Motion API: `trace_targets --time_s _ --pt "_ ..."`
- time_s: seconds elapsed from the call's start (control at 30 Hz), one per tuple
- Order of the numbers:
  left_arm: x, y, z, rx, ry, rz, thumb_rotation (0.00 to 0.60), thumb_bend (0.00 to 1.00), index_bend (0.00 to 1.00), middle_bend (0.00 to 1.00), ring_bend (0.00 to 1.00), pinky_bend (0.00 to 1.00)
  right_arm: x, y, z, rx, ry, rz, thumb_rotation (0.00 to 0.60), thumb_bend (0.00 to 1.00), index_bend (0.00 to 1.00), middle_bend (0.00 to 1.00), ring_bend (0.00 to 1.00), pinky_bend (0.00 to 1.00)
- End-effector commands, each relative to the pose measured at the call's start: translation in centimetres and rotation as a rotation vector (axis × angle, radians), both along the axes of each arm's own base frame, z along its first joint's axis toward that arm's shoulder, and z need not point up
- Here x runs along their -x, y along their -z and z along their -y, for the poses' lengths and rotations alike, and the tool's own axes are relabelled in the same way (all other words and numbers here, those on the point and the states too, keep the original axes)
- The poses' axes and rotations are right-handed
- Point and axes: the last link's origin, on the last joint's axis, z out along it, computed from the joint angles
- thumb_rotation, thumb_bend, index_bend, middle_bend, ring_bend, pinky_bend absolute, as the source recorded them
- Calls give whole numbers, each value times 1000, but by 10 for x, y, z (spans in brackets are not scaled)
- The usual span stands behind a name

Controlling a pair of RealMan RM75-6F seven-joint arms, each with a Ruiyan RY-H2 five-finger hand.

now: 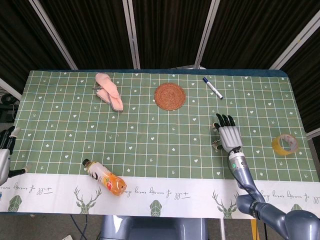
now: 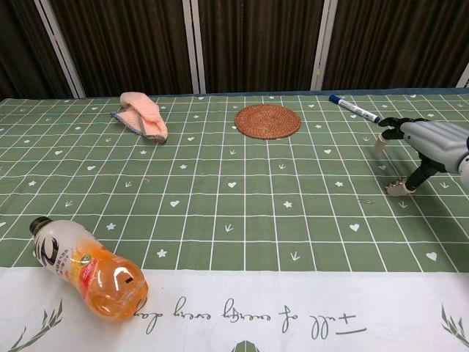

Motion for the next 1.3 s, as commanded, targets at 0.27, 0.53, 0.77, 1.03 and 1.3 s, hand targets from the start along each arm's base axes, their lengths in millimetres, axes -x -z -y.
trace_targets --time_s 0.27,0.53,0.77,1.03,1.3 --pt "-1 -1 1 -4 1 3 600 42 0 0 0 0 0 2 10 16 14 -5 600 88 301 29 0 0" --pt "0 0 1 -1 -4 2 600 42 0 0 0 0 -3 3 15 34 12 4 600 94 326 35 0 0" --pt "1 1 1 2 -9 2 600 42 0 0 0 0 -4 6 12 22 -9 3 600 123 422 78 0 0" --pt "0 0 1 2 -8 7 600 42 0 0 0 0 -3 10 9 -2 -16 -15 600 186 440 82 0 0" --pt "0 0 0 1 -9 9 600 43 0 0 0 0 0 11 9 -12 -5 -27 600 252 472 87 0 0"
